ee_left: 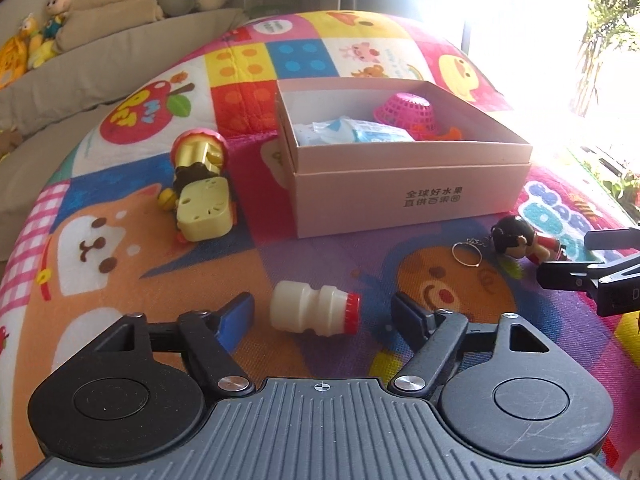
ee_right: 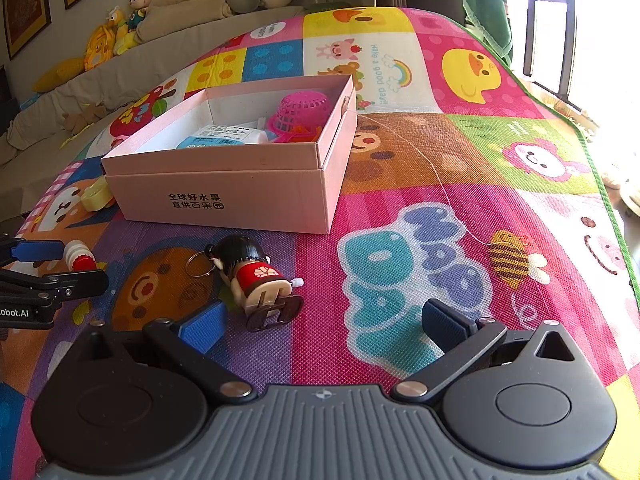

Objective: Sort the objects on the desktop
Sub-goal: 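Grasp the white yogurt bottle with the left tool while the right holds the doll, then carry the bottle into the pink box with the left tool while the right drops the doll in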

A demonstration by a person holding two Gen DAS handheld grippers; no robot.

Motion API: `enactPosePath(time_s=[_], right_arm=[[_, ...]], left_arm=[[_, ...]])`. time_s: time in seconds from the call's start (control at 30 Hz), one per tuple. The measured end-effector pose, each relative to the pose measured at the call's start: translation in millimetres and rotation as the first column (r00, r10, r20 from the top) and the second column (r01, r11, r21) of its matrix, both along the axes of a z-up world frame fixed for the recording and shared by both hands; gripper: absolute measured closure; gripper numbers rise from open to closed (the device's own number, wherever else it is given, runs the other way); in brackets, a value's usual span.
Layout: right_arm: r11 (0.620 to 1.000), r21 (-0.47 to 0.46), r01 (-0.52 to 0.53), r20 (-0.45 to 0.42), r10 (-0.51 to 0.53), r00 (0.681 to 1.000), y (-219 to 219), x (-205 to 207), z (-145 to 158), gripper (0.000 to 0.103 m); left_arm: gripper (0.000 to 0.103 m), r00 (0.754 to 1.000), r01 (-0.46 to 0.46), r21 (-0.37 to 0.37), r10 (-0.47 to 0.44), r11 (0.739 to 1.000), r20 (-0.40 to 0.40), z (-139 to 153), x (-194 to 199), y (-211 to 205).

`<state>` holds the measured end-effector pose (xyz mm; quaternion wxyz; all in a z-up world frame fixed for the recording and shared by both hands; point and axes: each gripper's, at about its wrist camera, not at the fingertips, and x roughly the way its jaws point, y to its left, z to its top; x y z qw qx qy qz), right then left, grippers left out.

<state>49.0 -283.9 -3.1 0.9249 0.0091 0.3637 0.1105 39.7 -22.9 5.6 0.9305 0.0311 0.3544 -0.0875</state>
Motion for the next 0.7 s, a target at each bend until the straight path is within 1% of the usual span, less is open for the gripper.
enactPosePath(time_s=[0.07,0.1,0.13,0.23,0.3,0.33,0.4,0.47,0.5,0.57,0.6,0.67,0.7], right_arm=[[1.000,0.000,0.000,0.000,0.000,1.000,0,0,0,0.000],[1.000,0.000,0.000,0.000,0.000,1.000,0,0,0,0.000],[1.000,0.000,0.000,0.000,0.000,1.000,0,0,0,0.000],[1.000,0.009,0.004,0.009,-0.004,1.000,-1,-2,2,0.000],[0.999,0.010,-0.050,0.030,0.049,0.998,2,-4,6,0.000],[0.997,-0.023,-0.080,0.047,0.081,0.996,8,-4,8,0.000],[0.989,-0.108,-0.104,0.078,0.113,0.991,20,-2,13,0.000],[0.982,-0.138,-0.127,0.087,0.139,0.986,28,3,16,0.002],[0.979,-0.141,-0.148,0.075,0.159,0.984,31,7,17,0.005],[0.971,-0.153,-0.185,0.040,0.193,0.980,38,15,16,0.020],[0.966,-0.167,-0.196,0.027,0.203,0.979,43,17,14,0.024],[0.961,-0.179,-0.210,0.005,0.214,0.977,50,20,12,0.042],[0.962,-0.171,-0.214,0.003,0.218,0.976,51,20,13,0.045]], left_arm=[[0.028,1.000,0.000,-0.001,0.000,1.000,0.007,0,0,0],[0.032,1.000,0.001,-0.002,-0.001,1.000,0.009,0,-1,1],[0.039,1.000,0.006,-0.005,-0.005,1.000,0.011,1,-2,1],[0.049,1.000,0.015,-0.011,-0.015,1.000,0.014,4,-5,3],[0.053,1.000,0.008,-0.007,-0.008,1.000,0.019,3,-9,4],[0.053,1.000,0.007,-0.011,-0.007,1.000,0.018,3,-12,5],[0.055,1.000,0.008,-0.022,-0.007,1.000,0.016,3,-16,8],[0.055,1.000,0.011,-0.027,-0.010,1.000,0.018,3,-22,9],[0.055,1.000,0.013,-0.028,-0.012,1.000,0.019,3,-24,10],[0.055,1.000,0.012,-0.033,-0.012,0.999,0.020,3,-27,12],[0.055,1.000,0.010,-0.036,-0.009,0.999,0.020,3,-27,13],[0.054,1.000,0.009,-0.041,-0.008,0.999,0.021,4,-27,14],[0.054,1.000,0.010,-0.045,-0.009,0.999,0.023,4,-27,14]])
